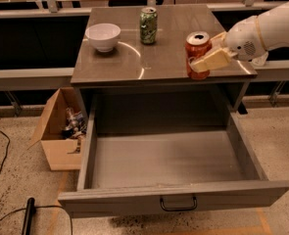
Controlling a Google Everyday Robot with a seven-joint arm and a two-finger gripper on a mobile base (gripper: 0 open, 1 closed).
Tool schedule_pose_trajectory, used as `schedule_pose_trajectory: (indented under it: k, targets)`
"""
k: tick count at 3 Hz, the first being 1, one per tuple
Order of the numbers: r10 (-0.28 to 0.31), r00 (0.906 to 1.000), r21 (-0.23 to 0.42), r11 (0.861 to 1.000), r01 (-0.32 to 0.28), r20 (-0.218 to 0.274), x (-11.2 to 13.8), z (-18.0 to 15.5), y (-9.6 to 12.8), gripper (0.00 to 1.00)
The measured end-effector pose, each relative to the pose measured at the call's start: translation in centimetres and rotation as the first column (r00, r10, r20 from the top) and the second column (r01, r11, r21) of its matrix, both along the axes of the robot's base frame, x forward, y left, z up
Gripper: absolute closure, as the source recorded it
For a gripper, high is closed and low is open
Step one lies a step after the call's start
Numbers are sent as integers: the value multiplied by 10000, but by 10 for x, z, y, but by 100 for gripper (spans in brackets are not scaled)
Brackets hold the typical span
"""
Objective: Pick coke can from top drawer and place on counter
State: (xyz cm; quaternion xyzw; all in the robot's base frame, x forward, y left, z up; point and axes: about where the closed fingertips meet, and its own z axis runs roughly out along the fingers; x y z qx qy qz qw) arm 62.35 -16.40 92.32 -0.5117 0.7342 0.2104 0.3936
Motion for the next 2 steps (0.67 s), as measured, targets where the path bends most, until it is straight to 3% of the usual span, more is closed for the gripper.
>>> schedule_pose_trajectory:
  k: [2]
  targets:
    - [-563, 9971, 656, 9964, 529, 505, 68, -26, 11, 100]
